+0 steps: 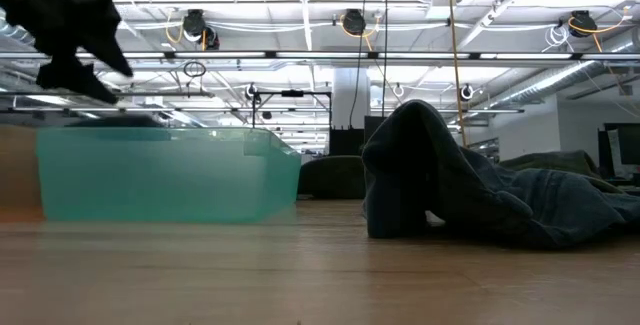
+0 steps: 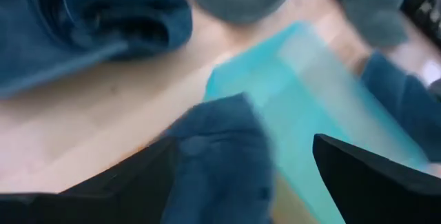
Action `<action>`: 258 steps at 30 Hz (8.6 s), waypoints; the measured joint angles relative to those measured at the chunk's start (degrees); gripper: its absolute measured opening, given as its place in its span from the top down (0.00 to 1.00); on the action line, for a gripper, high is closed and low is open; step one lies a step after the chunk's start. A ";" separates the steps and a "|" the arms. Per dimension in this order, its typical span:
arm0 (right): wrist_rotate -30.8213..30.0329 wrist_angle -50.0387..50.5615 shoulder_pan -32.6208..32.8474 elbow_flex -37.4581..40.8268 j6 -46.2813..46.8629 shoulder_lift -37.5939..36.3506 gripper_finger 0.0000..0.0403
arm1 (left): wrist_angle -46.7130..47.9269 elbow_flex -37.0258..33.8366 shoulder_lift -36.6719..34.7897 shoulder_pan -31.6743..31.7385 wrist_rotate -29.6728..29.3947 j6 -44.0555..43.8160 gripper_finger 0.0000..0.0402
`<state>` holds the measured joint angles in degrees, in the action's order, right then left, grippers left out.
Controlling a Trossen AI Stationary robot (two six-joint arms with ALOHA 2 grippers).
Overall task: Pick & Place hat
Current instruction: Put the top right blue cap into the orange bin, then put the bottom blue cap into the orange bin
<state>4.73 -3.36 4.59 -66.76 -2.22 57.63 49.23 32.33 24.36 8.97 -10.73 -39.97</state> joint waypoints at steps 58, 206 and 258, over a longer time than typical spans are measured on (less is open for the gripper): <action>0.04 2.75 -0.01 0.02 -0.47 0.02 0.58 | 3.70 8.27 34.37 -3.18 11.14 -17.23 0.14; 45.10 37.01 -33.34 0.00 0.52 48.90 0.23 | -51.29 18.78 20.63 -3.91 22.94 7.75 0.09; 47.13 50.52 -21.84 0.05 -5.04 40.52 1.00 | -53.75 18.78 20.63 -3.91 24.00 10.27 0.09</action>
<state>51.86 47.17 -17.25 -66.71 -7.26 98.14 -4.51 51.11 44.99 5.06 13.27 -29.71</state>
